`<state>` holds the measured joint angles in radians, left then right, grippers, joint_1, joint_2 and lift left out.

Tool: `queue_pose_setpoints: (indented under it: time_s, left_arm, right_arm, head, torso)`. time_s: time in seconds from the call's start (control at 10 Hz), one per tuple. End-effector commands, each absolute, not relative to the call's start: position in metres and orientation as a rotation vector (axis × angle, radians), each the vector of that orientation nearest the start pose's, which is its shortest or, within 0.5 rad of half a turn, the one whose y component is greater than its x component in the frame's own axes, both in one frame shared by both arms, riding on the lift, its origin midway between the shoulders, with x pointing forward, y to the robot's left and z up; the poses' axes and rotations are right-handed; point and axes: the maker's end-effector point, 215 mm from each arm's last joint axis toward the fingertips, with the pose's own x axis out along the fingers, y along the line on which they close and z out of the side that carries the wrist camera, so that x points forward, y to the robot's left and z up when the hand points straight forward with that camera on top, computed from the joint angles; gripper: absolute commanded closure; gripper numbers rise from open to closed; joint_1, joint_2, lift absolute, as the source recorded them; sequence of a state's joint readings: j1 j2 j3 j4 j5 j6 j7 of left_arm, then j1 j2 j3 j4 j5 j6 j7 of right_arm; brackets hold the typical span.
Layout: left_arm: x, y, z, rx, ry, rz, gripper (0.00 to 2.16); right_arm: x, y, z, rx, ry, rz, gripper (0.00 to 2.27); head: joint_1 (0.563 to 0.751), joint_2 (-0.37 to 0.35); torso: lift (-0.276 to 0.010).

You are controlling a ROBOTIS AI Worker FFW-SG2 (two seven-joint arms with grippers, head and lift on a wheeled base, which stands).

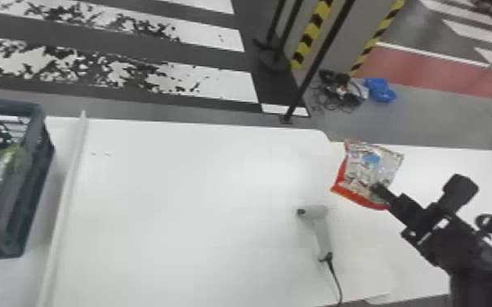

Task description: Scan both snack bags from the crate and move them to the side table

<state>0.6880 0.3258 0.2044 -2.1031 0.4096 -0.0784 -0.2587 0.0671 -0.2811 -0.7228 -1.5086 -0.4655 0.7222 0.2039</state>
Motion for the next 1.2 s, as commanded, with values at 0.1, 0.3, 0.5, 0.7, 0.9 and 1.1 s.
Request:
queue_pose_setpoints:
  time_s: [0.1,0.3,0.5,0.7,0.9,1.1]
  left_arm:
    - [0.396,0.296,-0.325,-0.033,0.037,-0.252,0.04]
    - [0.396,0.296,-0.325,-0.034,0.034,-0.253,0.04]
    - [0.396,0.296,-0.324,-0.032,0.026,-0.257,0.04]
    - [0.395,0.295,-0.326,-0.036,0.027,-0.26,0.04]
    - [0.395,0.291,-0.324,-0.037,0.022,-0.27,0.04]
    - [0.396,0.29,-0.321,-0.036,0.018,-0.272,0.04]
  right_arm:
    - [0.426,-0.657,-0.484,0.411,0.464,-0.63,2.19]
    - [0.421,-0.701,-0.475,0.374,0.378,-0.796,2.15]
    - [0.411,-0.716,-0.491,0.371,0.42,-0.872,2.15]
    - [0.399,-0.734,-0.502,0.339,0.452,-1.011,2.03]
    - [0.398,-0.736,-0.508,0.324,0.457,-1.006,1.98]
    - [0.399,-0.735,-0.507,0.313,0.456,-1.005,0.0]
  head:
    - [0.695,-0.35]
    - [0.695,-0.35]
    - [0.695,-0.35]
    - [0.695,-0.35]
    - [0.695,-0.35]
    - [0.695,-0.35]
  torso:
    - [-0.029]
    - [-0.029]
    - [-0.029]
    - [-0.029]
    - [-0.029]
    - [-0.029]
